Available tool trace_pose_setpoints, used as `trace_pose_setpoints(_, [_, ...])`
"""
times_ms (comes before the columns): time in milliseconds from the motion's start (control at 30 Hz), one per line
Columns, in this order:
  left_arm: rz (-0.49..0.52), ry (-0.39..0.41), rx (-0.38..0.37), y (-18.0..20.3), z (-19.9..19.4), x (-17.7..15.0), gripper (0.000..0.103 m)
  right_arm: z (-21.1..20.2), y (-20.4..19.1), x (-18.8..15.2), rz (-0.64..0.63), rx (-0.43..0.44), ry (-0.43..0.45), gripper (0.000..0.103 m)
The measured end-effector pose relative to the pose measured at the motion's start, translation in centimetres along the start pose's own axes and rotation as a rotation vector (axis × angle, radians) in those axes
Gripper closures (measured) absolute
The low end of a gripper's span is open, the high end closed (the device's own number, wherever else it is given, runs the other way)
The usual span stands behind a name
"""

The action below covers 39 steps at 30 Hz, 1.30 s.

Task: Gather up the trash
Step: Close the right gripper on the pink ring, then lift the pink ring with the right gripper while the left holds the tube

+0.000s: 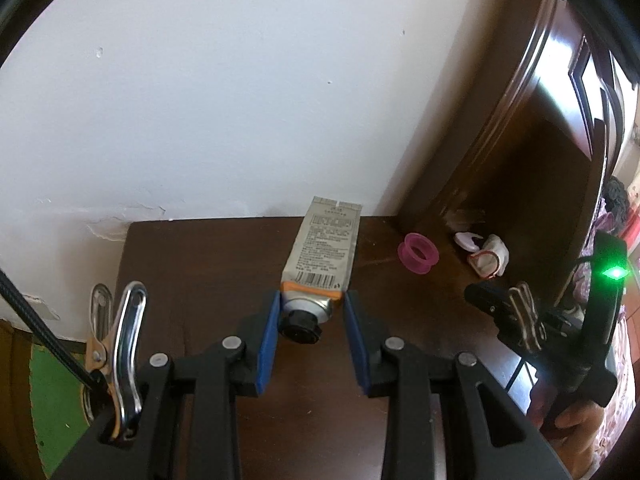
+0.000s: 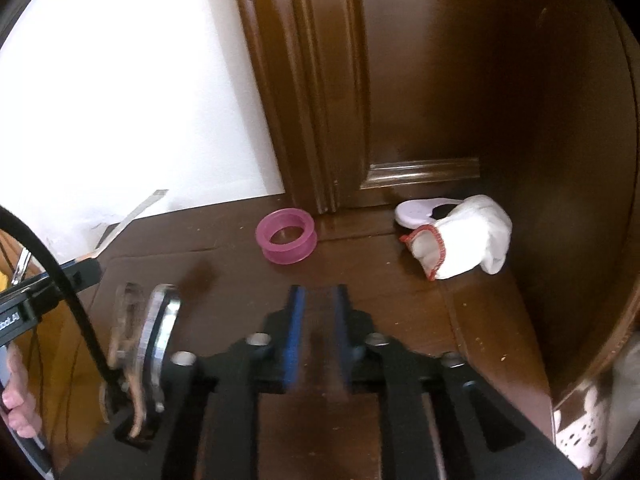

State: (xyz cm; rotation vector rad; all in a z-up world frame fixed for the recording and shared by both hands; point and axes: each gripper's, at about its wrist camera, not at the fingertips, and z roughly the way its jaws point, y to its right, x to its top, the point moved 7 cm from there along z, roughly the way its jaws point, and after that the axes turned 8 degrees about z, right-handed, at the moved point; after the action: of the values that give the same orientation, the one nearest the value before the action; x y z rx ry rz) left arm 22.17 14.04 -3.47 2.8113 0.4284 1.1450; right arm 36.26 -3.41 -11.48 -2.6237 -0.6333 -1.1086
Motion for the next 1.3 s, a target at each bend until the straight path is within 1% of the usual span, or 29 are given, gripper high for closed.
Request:
trace_pose_setpoints(133, [0.016,0.002,0.006,0.1,0.1,-0.1,0.07,0.5,0.8,0.1,0.01,-0.016,-0.012,0.07])
trace_pose_setpoints(167, [0.019,0.005,0.011,0.1,0.1,0.0,0.07,-0.2,1.4,0.4,0.011,-0.018,-0.014,0.069])
trace_pose_setpoints(233, [0.021,0.011,0.017,-0.2,-0.2,0.0,0.07,-0.3,2.3,0.5,0.019,-0.014,-0.015,0.066])
trace_pose_setpoints(267, [0.023,0.013,0.017,-0.3,-0.3,0.1,0.07,-0.3,3.0,0.6,0.037,-0.002,-0.014,0.061])
trace_pose_setpoints(300, [0.026,0.014,0.016,-0.3,-0.3,0.1,0.07,-0.5,3.7,0.7,0.063,0.018,-0.009,0.053])
trace_pose_setpoints(333, [0.03,0.014,0.015,-0.3,-0.3,0.2,0.07,-0.7,4.3,0.8,0.095,0.042,-0.007,0.049])
trace_pose_setpoints(367, [0.029,0.014,0.014,-0.5,-0.3,0.2,0.07,-0.8,4.8,1.0,0.123,0.064,-0.009,0.042])
trace_pose_setpoints(400, [0.026,0.014,0.01,-0.6,-0.3,0.3,0.07,-0.7,5.1,1.3,0.146,0.078,-0.008,0.038])
trace_pose_setpoints(467, [0.02,0.014,0.004,-0.9,-0.3,0.5,0.07,-0.3,5.0,1.7,0.16,0.068,-0.007,0.035])
trace_pose_setpoints(500, [0.014,0.015,0.003,-1.0,-0.3,0.5,0.07,0.0,4.4,1.9,0.144,0.054,-0.01,0.035])
trace_pose_setpoints(567, [0.006,0.015,0.0,-1.5,-0.3,0.7,0.07,0.6,2.5,2.1,0.081,0.025,-0.011,0.035])
trace_pose_setpoints(633, [-0.004,0.015,0.002,-2.2,-0.5,0.7,0.07,1.0,0.3,2.0,0.015,-0.022,-0.006,0.035])
trace_pose_setpoints(700, [-0.009,0.012,0.004,-2.8,-0.6,0.7,0.07,2.1,-1.6,1.9,-0.041,-0.065,-0.025,0.035])
trace_pose_setpoints(800, [-0.011,0.012,0.009,-3.6,-0.9,0.6,0.07,4.0,-2.9,2.0,-0.073,-0.106,-0.047,0.035])
trace_pose_setpoints(933, [-0.013,0.011,0.006,-4.3,-1.1,0.7,0.07,5.7,-3.5,2.3,-0.057,-0.106,-0.062,0.035])
trace_pose_setpoints(967, [-0.013,0.01,0.003,-4.5,-1.1,0.7,0.07,6.3,-3.5,2.4,-0.049,-0.104,-0.074,0.041])
trace_pose_setpoints(1000, [-0.012,0.009,0.0,-4.6,-1.2,0.7,0.07,6.4,-3.6,2.7,-0.057,-0.122,-0.057,0.063])
trace_pose_setpoints(1033, [-0.005,0.007,-0.004,-4.6,-1.3,0.7,0.07,6.9,-3.7,3.0,-0.049,-0.127,-0.055,0.063])
trace_pose_setpoints(1100, [0.0,0.01,-0.008,-4.5,-1.5,0.7,0.07,6.3,-4.0,3.0,-0.029,-0.105,-0.042,0.064])
trace_pose_setpoints(1200, [0.012,0.016,-0.011,-4.1,-1.8,0.6,0.07,4.1,-4.6,2.5,-0.069,-0.102,0.001,0.064])
trace_pose_setpoints(1300, [0.03,0.025,0.004,-3.4,-2.0,0.4,0.07,1.1,-5.0,1.2,-0.092,-0.061,0.042,0.064])
